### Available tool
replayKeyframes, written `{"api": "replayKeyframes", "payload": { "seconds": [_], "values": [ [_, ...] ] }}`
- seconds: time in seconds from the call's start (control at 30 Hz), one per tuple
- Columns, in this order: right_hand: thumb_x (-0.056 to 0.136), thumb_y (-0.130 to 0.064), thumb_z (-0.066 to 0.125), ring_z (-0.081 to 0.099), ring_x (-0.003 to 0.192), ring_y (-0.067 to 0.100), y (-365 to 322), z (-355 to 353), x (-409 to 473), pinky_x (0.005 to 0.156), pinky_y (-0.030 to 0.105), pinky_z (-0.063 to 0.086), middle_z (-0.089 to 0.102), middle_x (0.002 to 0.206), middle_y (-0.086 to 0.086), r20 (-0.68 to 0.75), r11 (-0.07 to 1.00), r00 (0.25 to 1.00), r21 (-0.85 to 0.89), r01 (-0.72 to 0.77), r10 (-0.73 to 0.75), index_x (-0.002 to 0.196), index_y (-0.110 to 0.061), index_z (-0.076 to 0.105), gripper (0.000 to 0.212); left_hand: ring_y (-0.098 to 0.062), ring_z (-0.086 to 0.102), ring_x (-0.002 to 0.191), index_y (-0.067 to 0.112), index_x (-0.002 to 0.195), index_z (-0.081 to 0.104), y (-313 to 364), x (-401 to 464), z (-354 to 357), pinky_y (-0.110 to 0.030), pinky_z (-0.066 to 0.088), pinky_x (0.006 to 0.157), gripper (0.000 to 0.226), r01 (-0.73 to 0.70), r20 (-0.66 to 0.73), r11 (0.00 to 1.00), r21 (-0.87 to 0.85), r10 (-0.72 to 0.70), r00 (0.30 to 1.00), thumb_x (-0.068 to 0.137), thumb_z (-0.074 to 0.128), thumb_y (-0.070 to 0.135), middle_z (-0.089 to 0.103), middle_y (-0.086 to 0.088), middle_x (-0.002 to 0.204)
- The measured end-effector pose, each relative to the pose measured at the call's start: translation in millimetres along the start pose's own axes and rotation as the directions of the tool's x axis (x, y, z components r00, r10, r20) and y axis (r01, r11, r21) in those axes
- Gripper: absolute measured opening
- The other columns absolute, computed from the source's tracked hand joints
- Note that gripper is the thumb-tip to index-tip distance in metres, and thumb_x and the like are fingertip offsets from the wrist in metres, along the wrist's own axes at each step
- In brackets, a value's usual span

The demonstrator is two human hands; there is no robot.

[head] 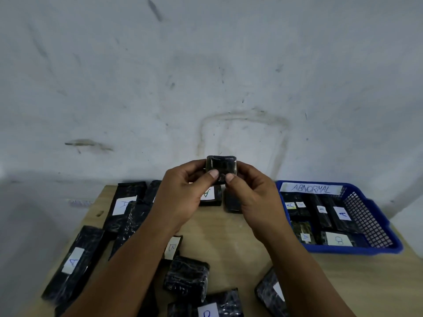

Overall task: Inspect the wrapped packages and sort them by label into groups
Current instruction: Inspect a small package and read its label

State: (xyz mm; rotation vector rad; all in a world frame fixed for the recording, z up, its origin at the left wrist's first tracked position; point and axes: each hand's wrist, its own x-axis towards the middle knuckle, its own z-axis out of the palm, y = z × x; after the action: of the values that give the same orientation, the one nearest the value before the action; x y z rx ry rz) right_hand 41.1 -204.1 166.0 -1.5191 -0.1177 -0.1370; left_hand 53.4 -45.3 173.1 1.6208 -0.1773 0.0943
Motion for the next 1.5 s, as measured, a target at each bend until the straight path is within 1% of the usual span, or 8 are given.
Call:
{"api": "replayKeyframes", "payload": {
  "seconds": [0.17, 0.3, 0.73, 0.87, 1.03, 1.2, 1.33, 1.5],
  "values": [
    [0.101, -0.008, 0.064, 0.073, 0.11, 0.009, -5, 0, -5, 0.094, 0.029, 0.058, 0.078, 0.114, -0.007, 0.019, 0.999, 1.0, -0.038, 0.013, -0.012, 0.127, -0.029, 0.068, 0.034, -0.011, 0.072, 0.108, 0.026, 0.119, 0.073, 4, -6, -9, -0.028, 0.054, 0.095, 0.031, -0.055, 0.021, 0.998, 0.013, 0.055, 0.998, 0.095, 0.069, 0.008, 0.078, 0.007, 0.11],
    [0.093, -0.04, 0.072, 0.074, 0.102, 0.013, -9, 4, -8, 0.088, 0.035, 0.06, 0.078, 0.114, -0.003, 0.039, 0.983, 0.992, 0.131, -0.126, 0.122, 0.138, -0.035, 0.064, 0.046, -0.01, 0.071, 0.107, 0.037, 0.122, 0.07, 5, -9, -17, -0.03, 0.058, 0.093, 0.044, -0.124, 0.035, 0.984, 0.125, 0.12, 0.992, 0.091, 0.073, 0.006, 0.076, 0.012, 0.115],
    [0.099, -0.016, 0.068, 0.075, 0.1, 0.021, -8, 9, -14, 0.089, 0.032, 0.058, 0.08, 0.099, 0.003, -0.081, 1.0, 0.997, 0.009, -0.003, 0.003, 0.137, -0.032, 0.058, 0.043, -0.012, 0.072, 0.11, 0.028, 0.129, 0.067, 11, -12, -20, -0.044, 0.048, 0.108, 0.058, 0.055, 0.094, 0.998, 0.001, -0.055, 0.994, 0.073, 0.081, 0.037, 0.078, 0.007, 0.111],
    [0.098, -0.015, 0.068, 0.075, 0.107, 0.015, -7, 5, -15, 0.094, 0.027, 0.058, 0.08, 0.109, -0.003, -0.032, 1.0, 0.999, 0.015, 0.014, -0.013, 0.142, -0.028, 0.055, 0.048, 0.004, 0.069, 0.106, 0.036, 0.12, 0.071, 15, -14, -18, -0.026, 0.048, 0.094, 0.031, 0.035, 0.14, 0.999, 0.031, -0.039, 0.989, 0.094, 0.071, 0.018, 0.077, 0.018, 0.109],
    [0.087, -0.049, 0.063, 0.074, 0.103, 0.017, -10, 5, -16, 0.087, 0.034, 0.061, 0.079, 0.113, 0.001, 0.021, 0.987, 0.992, 0.108, -0.122, 0.121, 0.13, -0.021, 0.07, 0.052, -0.01, 0.069, 0.113, 0.034, 0.122, 0.071, 6, -14, -26, -0.032, 0.054, 0.096, 0.046, -0.034, 0.119, 0.995, 0.096, 0.022, 0.993, 0.086, 0.078, 0.006, 0.076, 0.012, 0.114],
    [0.1, -0.023, 0.066, 0.073, 0.097, 0.03, -2, 5, -16, 0.095, 0.048, 0.058, 0.08, 0.106, 0.009, -0.013, 0.992, 0.995, 0.069, -0.103, 0.104, 0.116, -0.018, 0.079, 0.021, -0.014, 0.071, 0.112, 0.033, 0.124, 0.07, 2, -15, -28, -0.032, 0.055, 0.096, 0.049, 0.009, 0.159, 0.999, 0.051, -0.017, 0.987, 0.084, 0.08, 0.006, 0.077, 0.004, 0.113],
    [0.099, -0.015, 0.067, 0.074, 0.107, 0.03, -3, 8, -18, 0.093, 0.038, 0.059, 0.08, 0.109, 0.007, 0.018, 0.993, 0.996, 0.075, -0.092, 0.09, 0.12, -0.015, 0.076, 0.023, -0.022, 0.076, 0.097, 0.032, 0.115, 0.074, 1, -14, -25, -0.051, 0.054, 0.103, 0.035, 0.012, 0.057, 0.999, 0.049, -0.015, 0.998, 0.088, 0.077, 0.008, 0.079, -0.001, 0.103],
    [0.099, -0.008, 0.066, 0.075, 0.103, 0.016, -3, 5, -19, 0.087, 0.024, 0.058, 0.08, 0.109, 0.003, 0.032, 0.999, 0.999, 0.023, -0.027, 0.026, 0.122, -0.012, 0.074, 0.024, -0.013, 0.072, 0.11, 0.036, 0.129, 0.066, 1, -13, -28, -0.048, 0.048, 0.109, 0.055, 0.055, 0.087, 0.996, 0.073, -0.061, 0.994, 0.078, 0.084, 0.029, 0.078, 0.009, 0.111]
  ]
}}
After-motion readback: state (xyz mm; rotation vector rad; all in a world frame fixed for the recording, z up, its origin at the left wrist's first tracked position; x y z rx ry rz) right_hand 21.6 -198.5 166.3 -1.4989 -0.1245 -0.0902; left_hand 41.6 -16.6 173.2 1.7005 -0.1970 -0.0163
